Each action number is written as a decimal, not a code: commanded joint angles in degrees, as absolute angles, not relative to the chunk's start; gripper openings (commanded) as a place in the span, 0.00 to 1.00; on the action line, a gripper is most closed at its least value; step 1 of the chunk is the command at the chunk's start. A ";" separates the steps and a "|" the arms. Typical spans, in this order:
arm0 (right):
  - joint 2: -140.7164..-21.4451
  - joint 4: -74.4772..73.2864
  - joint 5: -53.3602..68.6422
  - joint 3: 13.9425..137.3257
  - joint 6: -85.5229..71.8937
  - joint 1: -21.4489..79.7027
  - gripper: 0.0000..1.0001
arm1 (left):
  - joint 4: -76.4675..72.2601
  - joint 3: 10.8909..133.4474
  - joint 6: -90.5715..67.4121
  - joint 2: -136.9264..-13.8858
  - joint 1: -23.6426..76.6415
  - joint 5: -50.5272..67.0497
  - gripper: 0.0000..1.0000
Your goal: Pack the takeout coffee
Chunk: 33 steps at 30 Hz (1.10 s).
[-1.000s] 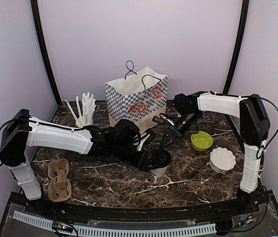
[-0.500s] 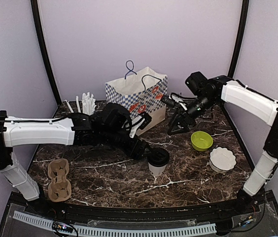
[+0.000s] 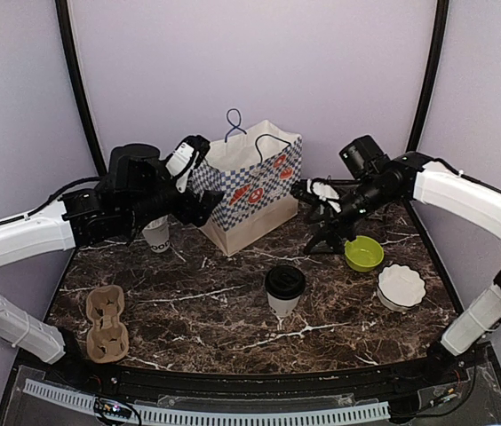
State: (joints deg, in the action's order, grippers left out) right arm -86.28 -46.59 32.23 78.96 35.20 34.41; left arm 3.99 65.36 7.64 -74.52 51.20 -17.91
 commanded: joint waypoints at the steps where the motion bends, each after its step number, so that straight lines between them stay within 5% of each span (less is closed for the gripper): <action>1: -89.66 -51.32 29.54 78.89 41.85 40.06 0.94 | -2.53 62.56 10.07 -72.49 48.39 -12.95 0.86; 9: -93.72 -53.30 24.18 79.77 45.89 46.15 0.93 | -6.73 54.32 5.99 -68.21 48.33 -8.66 0.84; 33: -97.77 -53.55 17.76 84.10 43.45 50.19 0.85 | -3.60 55.74 6.94 -70.26 48.29 -7.64 0.84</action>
State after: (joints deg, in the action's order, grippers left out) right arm -97.82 -50.85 17.47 81.56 44.66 49.32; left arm -3.25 54.87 6.85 -70.30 48.31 -8.12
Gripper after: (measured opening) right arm 0.852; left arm 0.840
